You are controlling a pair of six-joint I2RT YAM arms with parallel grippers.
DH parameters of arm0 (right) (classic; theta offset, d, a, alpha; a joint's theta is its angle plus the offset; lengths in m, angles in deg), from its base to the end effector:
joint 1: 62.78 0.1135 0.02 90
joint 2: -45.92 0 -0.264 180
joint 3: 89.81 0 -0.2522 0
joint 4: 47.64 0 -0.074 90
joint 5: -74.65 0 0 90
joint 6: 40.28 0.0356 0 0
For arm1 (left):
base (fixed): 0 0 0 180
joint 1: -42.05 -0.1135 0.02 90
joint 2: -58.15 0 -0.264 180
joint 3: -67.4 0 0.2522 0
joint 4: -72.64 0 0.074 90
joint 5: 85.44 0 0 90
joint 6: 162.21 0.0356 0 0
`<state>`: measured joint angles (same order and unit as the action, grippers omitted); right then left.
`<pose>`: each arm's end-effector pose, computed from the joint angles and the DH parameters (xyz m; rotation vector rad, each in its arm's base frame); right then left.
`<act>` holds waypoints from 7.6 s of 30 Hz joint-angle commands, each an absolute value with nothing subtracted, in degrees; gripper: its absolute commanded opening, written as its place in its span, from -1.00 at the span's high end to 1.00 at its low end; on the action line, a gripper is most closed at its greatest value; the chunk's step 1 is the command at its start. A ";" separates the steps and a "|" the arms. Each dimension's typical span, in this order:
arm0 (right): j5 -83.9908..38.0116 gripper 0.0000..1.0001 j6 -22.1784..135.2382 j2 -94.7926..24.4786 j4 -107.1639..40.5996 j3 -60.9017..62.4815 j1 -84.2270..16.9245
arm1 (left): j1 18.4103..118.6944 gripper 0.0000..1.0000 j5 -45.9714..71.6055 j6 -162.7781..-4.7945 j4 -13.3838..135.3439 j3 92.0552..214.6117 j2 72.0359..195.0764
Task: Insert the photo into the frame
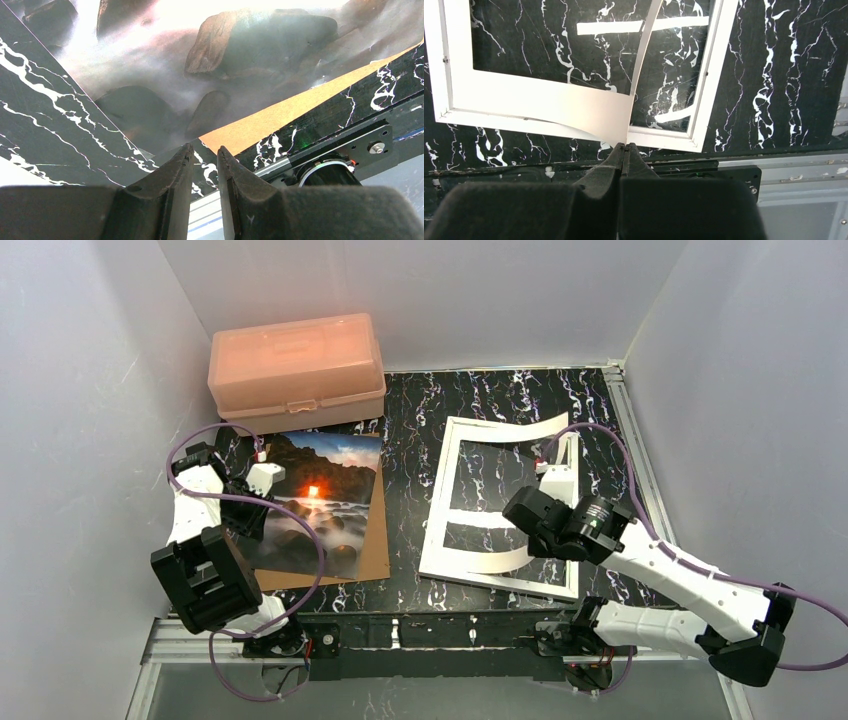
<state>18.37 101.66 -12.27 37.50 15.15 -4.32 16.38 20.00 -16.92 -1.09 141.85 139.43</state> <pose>0.1008 0.1265 0.3147 0.0028 2.4544 -0.0380 0.2278 0.0990 0.2376 0.7564 2.7365 -0.1406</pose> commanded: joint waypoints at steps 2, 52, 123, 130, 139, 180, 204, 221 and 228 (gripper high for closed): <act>17.48 0.97 104.87 -9.13 35.83 17.64 -4.60 | 16.65 0.54 20.19 -16.80 -2.23 141.24 137.45; 13.39 -0.97 109.59 -6.79 35.27 21.62 -4.66 | 16.65 0.25 21.51 -16.59 -5.86 143.88 135.11; -2.56 -0.97 98.68 -29.13 46.96 11.57 -21.80 | 16.67 -0.29 24.53 -15.51 -9.09 142.77 130.23; -6.47 -0.97 98.68 -29.36 43.46 12.69 -23.04 | 16.66 -0.31 24.41 -14.49 -9.59 141.84 128.77; 1.64 -0.97 95.75 -36.39 44.29 5.04 -23.93 | 16.65 -0.32 30.00 -15.34 -16.83 148.31 130.18; -0.18 -0.97 94.71 -29.22 34.04 13.27 -24.02 | 81.38 -0.42 21.23 -68.37 10.57 176.62 169.73; -0.88 -0.97 94.28 -27.79 33.48 13.42 -24.09 | 81.87 0.40 20.50 -71.84 15.37 178.55 178.96; -0.23 -0.97 93.52 -28.22 38.55 13.04 -26.05 | 81.51 0.88 18.75 -73.35 18.56 172.84 175.66; -1.57 -0.97 92.37 -29.08 37.29 13.13 -26.83 | 80.65 0.65 21.62 -73.04 18.45 173.22 170.38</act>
